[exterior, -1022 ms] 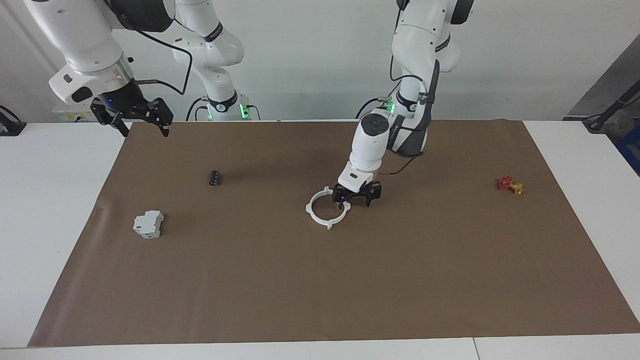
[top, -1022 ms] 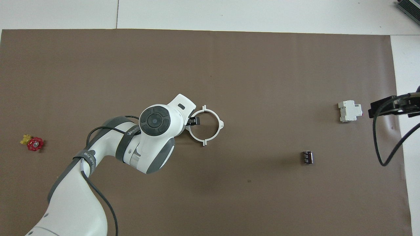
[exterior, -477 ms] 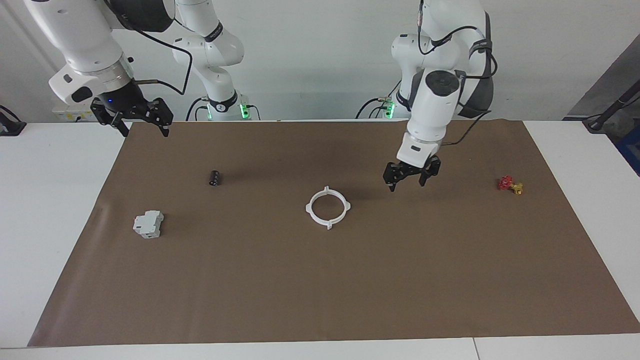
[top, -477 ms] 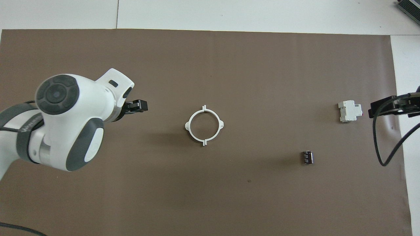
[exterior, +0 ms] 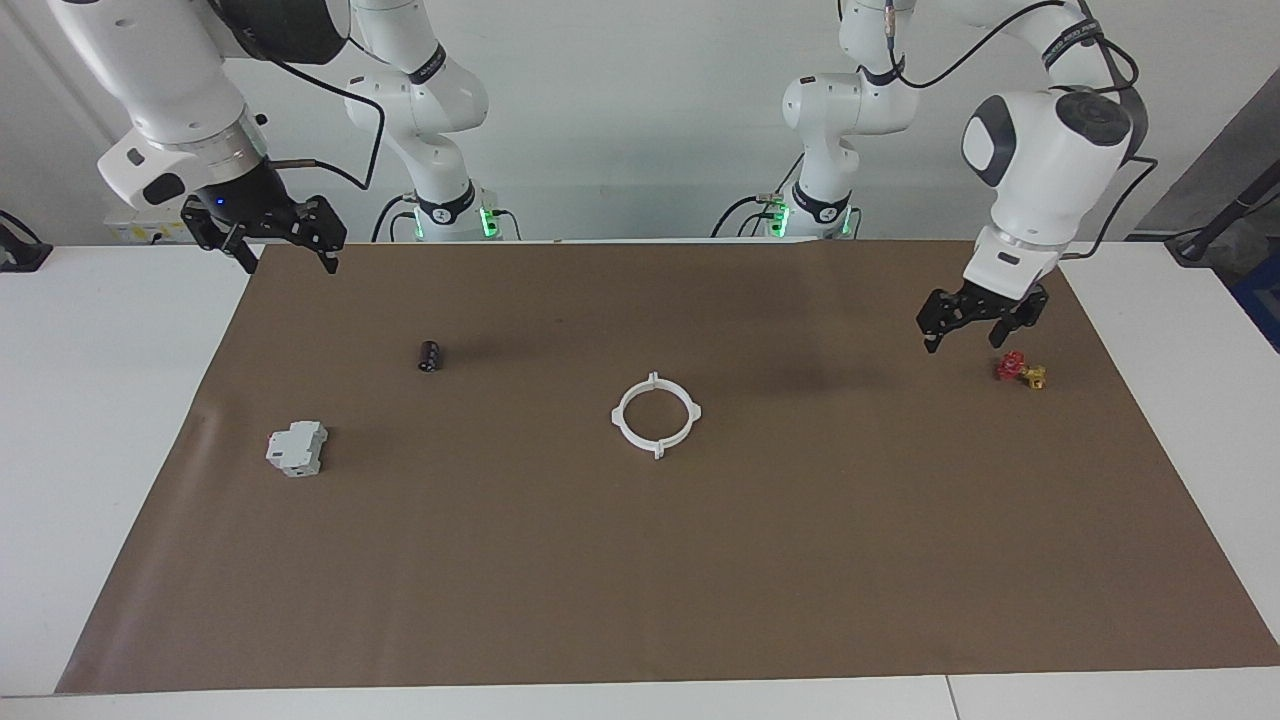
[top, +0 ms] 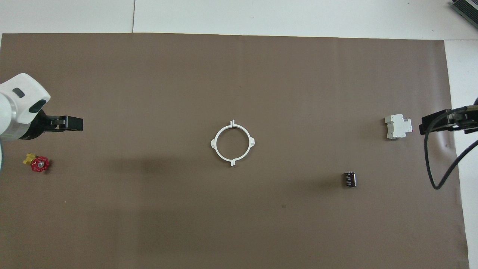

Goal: Assemble drain pipe with both arms

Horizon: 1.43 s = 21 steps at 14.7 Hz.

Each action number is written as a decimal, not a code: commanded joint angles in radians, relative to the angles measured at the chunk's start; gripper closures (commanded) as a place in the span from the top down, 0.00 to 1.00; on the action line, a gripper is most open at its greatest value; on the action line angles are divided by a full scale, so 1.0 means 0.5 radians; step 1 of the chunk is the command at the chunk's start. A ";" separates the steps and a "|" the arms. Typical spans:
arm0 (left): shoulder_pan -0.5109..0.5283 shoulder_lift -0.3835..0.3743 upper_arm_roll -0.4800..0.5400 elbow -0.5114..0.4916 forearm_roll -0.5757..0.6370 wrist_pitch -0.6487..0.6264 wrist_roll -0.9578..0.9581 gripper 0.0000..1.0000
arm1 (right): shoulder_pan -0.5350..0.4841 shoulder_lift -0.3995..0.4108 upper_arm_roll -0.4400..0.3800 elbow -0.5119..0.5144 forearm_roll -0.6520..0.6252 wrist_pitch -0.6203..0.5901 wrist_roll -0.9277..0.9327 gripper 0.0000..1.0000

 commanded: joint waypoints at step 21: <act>0.071 0.023 -0.015 0.476 -0.010 -0.682 0.111 1.00 | -0.036 -0.012 0.023 -0.006 0.012 -0.015 -0.047 1.00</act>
